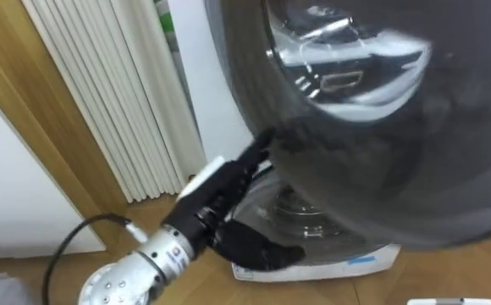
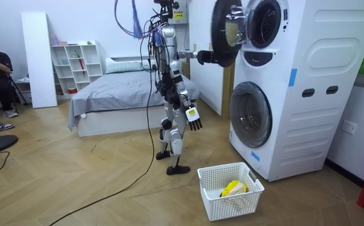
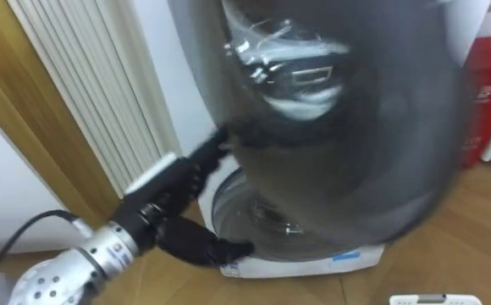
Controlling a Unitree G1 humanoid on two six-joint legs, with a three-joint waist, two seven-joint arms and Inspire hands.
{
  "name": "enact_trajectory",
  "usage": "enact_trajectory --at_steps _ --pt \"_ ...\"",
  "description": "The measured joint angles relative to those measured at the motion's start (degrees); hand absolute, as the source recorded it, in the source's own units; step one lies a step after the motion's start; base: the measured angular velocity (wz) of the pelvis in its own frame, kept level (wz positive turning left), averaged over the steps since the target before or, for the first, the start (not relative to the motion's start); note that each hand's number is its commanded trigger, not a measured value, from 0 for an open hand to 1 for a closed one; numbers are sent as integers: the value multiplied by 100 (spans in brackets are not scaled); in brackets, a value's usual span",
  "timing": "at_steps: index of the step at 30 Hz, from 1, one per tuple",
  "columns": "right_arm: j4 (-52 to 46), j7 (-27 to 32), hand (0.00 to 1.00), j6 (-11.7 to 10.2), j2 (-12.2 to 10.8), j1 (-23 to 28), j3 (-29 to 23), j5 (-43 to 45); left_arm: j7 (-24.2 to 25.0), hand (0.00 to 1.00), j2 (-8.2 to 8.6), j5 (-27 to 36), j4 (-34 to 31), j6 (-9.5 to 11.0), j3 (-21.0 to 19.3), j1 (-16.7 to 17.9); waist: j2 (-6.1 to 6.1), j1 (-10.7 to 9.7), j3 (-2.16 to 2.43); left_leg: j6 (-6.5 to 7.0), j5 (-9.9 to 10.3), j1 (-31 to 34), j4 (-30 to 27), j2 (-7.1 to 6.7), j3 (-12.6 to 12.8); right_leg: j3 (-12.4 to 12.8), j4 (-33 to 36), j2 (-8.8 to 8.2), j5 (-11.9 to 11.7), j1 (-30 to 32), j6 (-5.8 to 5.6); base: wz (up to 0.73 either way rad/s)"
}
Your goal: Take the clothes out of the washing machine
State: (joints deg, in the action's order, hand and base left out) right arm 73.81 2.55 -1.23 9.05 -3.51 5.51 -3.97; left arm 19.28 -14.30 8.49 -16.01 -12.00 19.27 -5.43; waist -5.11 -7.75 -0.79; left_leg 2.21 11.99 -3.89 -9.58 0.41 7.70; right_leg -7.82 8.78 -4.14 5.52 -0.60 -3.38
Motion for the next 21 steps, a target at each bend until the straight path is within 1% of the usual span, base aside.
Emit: enact_trajectory --at_steps 2,4,5,9,13,14,17,19,21 --pt "2 0 0 1 -10 0 1 -6 102 0 55 9 0 2 54 0 16 5 4 -5 -3 0 -3 8 5 10 1 8 5 7 8 -3" --pt "4 -5 0 3 -32 1 0 -6 202 0 71 6 17 25 62 4 90 19 -20 -7 -4 -18 -3 17 34 72 6 21 11 26 18 -13" --pt "4 -9 0 5 -39 2 0 -6 231 0 69 5 42 49 62 11 99 21 -22 -8 -4 -25 -3 18 38 77 7 22 12 23 19 -12" --pt "13 -14 0 7 -83 20 44 -112 361 0 87 5 65 64 154 91 163 14 -11 -15 1 -84 6 20 94 142 1 31 11 -9 20 -7" --pt "41 -14 0 7 -109 29 60 -132 416 0 81 8 195 143 155 179 223 12 -1 -39 19 -166 33 38 100 162 -2 54 8 -54 26 -5" --pt "44 -8 0 7 -118 29 93 -172 416 0 100 3 250 146 155 218 238 10 12 -48 25 -173 37 46 104 185 -3 72 5 -56 31 -9" --pt "44 14 0 7 -132 30 220 -299 466 0 112 -1 298 146 173 308 260 15 12 -76 41 -186 37 86 173 269 -10 130 -13 -53 59 -13" --pt "43 25 0 6 -134 33 223 -304 506 0 198 -21 419 156 176 305 255 -6 11 -81 44 -191 37 101 203 299 -10 148 -17 -49 66 -10" --pt "36 20 0 0 -134 34 217 -291 496 0 325 -25 701 161 175 284 241 -21 14 -98 54 -215 43 124 284 337 -10 170 -25 -45 77 -14"
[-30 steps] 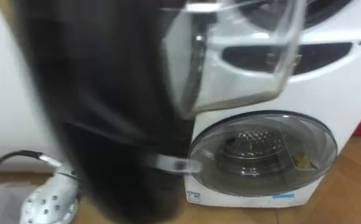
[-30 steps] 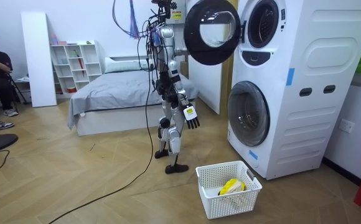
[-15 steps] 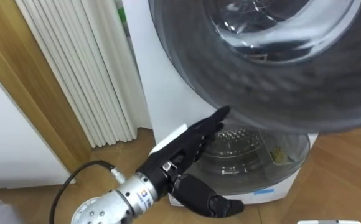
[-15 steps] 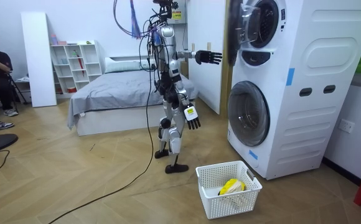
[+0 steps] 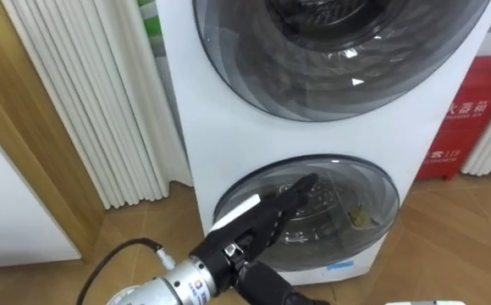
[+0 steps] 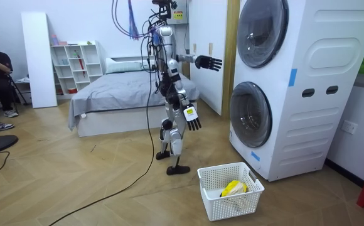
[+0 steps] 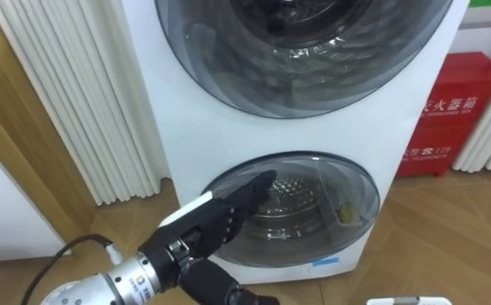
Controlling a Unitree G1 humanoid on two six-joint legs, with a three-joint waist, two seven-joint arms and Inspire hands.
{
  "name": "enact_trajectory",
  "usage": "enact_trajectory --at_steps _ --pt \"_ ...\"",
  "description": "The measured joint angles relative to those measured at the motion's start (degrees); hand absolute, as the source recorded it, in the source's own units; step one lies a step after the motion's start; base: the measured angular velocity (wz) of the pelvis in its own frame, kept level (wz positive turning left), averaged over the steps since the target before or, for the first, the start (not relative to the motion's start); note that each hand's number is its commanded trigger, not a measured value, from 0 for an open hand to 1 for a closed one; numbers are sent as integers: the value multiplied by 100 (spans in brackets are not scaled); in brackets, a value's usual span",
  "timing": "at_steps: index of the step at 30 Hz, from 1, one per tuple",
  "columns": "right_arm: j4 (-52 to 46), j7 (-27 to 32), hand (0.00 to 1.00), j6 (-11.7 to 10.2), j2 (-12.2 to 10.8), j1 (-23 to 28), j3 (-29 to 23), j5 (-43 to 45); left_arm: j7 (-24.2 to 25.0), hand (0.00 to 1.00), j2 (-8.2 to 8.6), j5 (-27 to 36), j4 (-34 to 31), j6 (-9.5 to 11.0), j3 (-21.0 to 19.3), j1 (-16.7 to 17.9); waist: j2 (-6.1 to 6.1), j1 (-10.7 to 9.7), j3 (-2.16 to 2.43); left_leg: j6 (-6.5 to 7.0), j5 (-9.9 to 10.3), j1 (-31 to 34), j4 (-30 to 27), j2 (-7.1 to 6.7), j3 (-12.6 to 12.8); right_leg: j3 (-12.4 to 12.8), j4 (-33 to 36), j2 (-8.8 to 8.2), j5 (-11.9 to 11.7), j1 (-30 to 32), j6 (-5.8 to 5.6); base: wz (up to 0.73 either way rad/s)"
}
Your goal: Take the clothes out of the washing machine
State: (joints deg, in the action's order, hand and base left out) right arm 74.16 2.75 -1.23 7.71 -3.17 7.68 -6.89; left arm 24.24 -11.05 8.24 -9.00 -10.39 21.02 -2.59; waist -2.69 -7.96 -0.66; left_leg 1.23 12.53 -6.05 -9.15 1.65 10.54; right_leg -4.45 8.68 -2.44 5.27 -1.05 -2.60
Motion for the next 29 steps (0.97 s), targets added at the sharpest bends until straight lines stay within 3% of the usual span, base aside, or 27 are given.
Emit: enact_trajectory --at_steps 7,10,14,17,19,20,22,24,27,29 --pt "-40 -42 0 -8 -4 -6 -5 27 -36 0 54 -19 230 9 -2 -11 -41 -92 -16 -51 34 -59 61 66 110 133 -2 88 -8 -1 14 -11" --pt "-66 -38 0 -26 -4 -7 -8 16 -104 0 129 -7 236 20 -1 -27 -47 -128 -59 -52 34 -47 66 70 114 133 -5 94 -6 20 18 0" --pt "-139 -29 0 -25 0 4 -8 28 -296 0 149 2 610 211 -2 -39 -46 -111 -55 -53 34 -42 88 68 139 155 5 97 2 65 29 -5" --pt "-144 -27 0 2 1 9 -9 -30 -528 0 144 70 1468 341 -25 9 -27 -27 -49 -52 33 -59 84 69 188 188 26 109 3 105 33 -12" --pt "-148 -45 0 9 -1 46 -23 -124 -750 0 146 62 2151 479 -117 203 23 47 -32 -52 33 -71 81 74 211 223 21 126 6 97 47 -17" --pt "-159 -47 0 6 -4 99 -60 -249 -906 0 148 45 2656 557 -246 405 53 75 9 -53 33 -121 77 78 224 223 20 130 12 79 59 -11" --pt "-161 -37 0 3 -33 211 -241 -469 -1162 0 138 18 3592 737 -469 658 121 215 15 -55 33 -215 76 97 224 223 4 150 23 -7 80 -11" --pt "-172 -42 0 1 -37 378 -346 -740 -1540 0 146 0 4920 855 -991 985 231 382 42 -105 64 -270 76 126 222 222 -1 179 46 -46 108 -7" --pt "-163 -51 0 1 -42 573 -490 -1055 -2050 0 120 20 6172 1018 -1650 1301 267 568 46 -141 111 -260 79 157 186 179 0 198 50 -39 114 5" --pt "-168 -104 0 -4 -46 667 -570 -1165 -2328 0 145 22 6593 1058 -1983 1484 268 658 45 -142 121 -267 81 158 153 102 2 190 50 -72 114 9"
